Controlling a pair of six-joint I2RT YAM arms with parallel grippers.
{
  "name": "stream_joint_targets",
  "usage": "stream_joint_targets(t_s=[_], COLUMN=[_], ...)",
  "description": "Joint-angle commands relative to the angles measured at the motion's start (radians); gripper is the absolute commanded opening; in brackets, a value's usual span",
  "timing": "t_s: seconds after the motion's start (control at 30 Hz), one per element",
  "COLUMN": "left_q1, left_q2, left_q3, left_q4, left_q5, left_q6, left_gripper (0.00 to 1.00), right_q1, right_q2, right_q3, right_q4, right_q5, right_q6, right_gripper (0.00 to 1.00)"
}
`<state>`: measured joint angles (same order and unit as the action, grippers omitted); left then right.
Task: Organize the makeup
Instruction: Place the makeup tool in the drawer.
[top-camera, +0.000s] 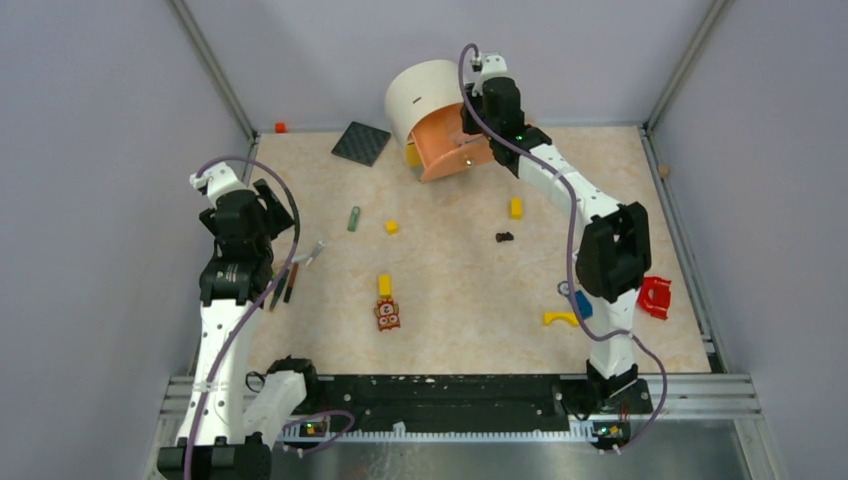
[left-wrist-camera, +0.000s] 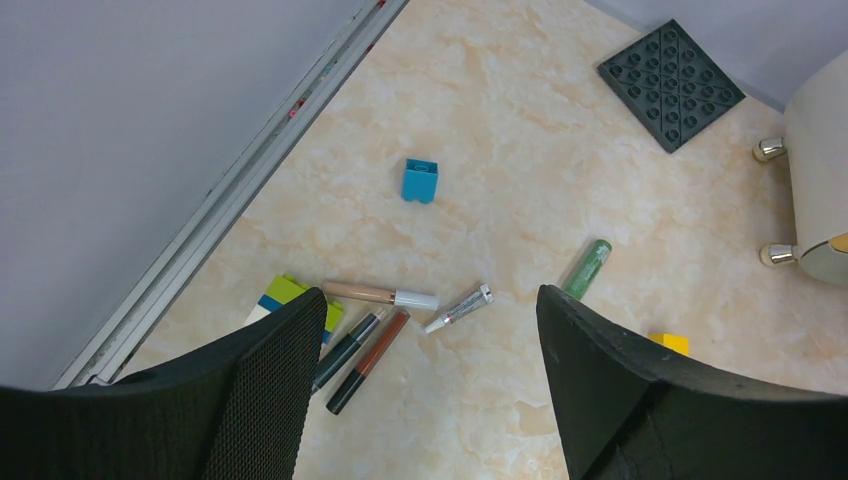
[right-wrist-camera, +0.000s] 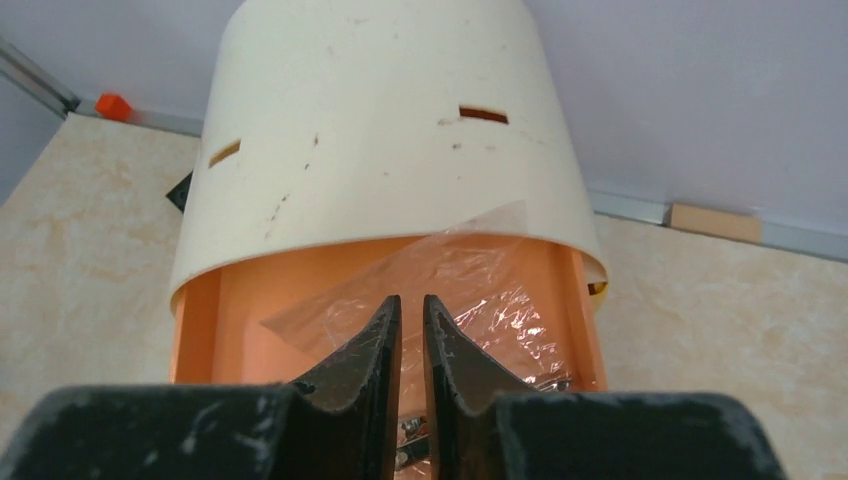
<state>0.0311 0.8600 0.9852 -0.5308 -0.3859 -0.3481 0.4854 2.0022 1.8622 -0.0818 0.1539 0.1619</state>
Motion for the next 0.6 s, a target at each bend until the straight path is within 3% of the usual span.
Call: stream_joint_targets(t_s=[0.0,0.57], left_q1=[-0.003,-0.003], left_q2=[-0.006,-0.006], left_q3=[-0.008,-0.008], left_q4=[0.038,0.037], left_q5=[-0.002,-0.008], left_q6=[0.006,0.008], left_gripper=[0.82,0.83], right_q1=[-0.01,-0.014], right_q2=[0.044,0.217], right_q3=[0.107,0.289], right_q4=[-0.067,-0.135], right_q5=[-0.076,-0.193], right_q6=[0.018,0.027], right_gripper=[0.11,0.09])
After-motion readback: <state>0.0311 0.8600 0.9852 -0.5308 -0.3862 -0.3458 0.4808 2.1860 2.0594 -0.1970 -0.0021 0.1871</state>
